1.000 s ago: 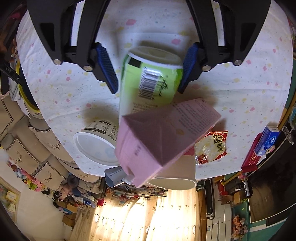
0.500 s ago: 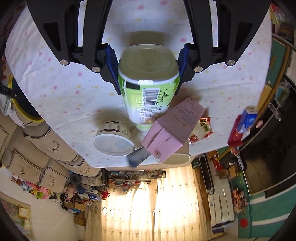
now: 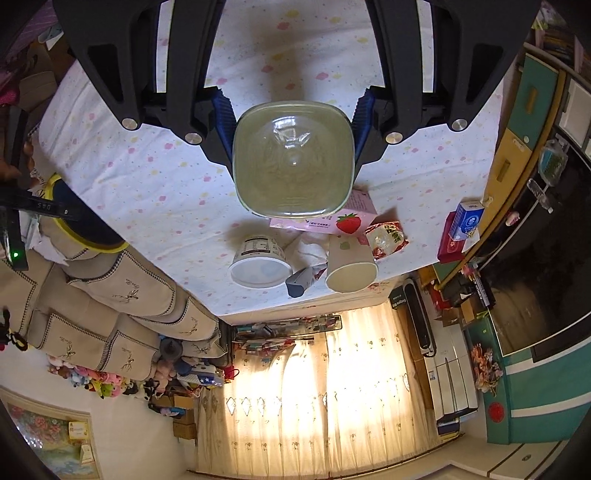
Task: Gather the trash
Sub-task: 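Carry the bottle over the bin and open the left tool, then reach the right tool to the white plastic bowl and grasp its rim, then carry the bowl over the bin and open the right tool, then reach the left tool to the pink strawberry milk carton and grasp it, then carry the carton over the bin and open the left tool, then reach the right tool to the toothpaste tube and grasp it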
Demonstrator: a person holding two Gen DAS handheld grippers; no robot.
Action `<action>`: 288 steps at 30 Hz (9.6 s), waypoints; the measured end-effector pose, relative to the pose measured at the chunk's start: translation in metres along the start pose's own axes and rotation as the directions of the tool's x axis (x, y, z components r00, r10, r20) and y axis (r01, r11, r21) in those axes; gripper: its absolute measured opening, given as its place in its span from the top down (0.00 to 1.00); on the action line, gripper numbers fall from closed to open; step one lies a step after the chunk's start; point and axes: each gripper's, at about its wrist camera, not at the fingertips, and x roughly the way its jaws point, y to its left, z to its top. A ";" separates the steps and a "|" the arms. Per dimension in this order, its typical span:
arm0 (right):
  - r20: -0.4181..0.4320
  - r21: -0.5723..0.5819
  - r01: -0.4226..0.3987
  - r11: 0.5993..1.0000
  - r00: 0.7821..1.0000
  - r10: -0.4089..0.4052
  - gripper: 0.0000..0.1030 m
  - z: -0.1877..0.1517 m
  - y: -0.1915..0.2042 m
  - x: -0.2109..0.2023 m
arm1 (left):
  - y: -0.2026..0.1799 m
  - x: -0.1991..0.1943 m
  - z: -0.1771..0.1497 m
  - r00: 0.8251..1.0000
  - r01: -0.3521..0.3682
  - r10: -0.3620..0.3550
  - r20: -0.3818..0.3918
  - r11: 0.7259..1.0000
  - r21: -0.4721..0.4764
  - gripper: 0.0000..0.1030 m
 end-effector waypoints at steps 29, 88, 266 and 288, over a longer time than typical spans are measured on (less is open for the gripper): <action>0.111 0.103 -0.006 0.995 0.994 -0.005 0.25 0.009 -0.063 -0.057 | -0.146 0.019 0.104 0.927 0.364 -0.374 0.036 0.917 0.165 0.50; -0.069 -0.336 -0.211 0.918 0.977 0.200 0.24 0.111 0.237 0.046 | 0.126 0.120 0.023 0.994 -0.083 0.099 0.037 0.952 -0.296 0.17; 0.046 0.291 0.075 0.954 0.995 -0.093 0.51 -0.021 -0.155 -0.069 | -0.356 0.135 0.093 0.877 0.451 -0.387 -0.284 0.868 0.207 0.36; -0.044 0.138 0.032 0.990 0.999 -0.027 0.47 -0.008 -0.076 -0.028 | -0.091 0.100 0.079 0.966 0.251 -0.254 -0.040 0.965 -0.082 0.22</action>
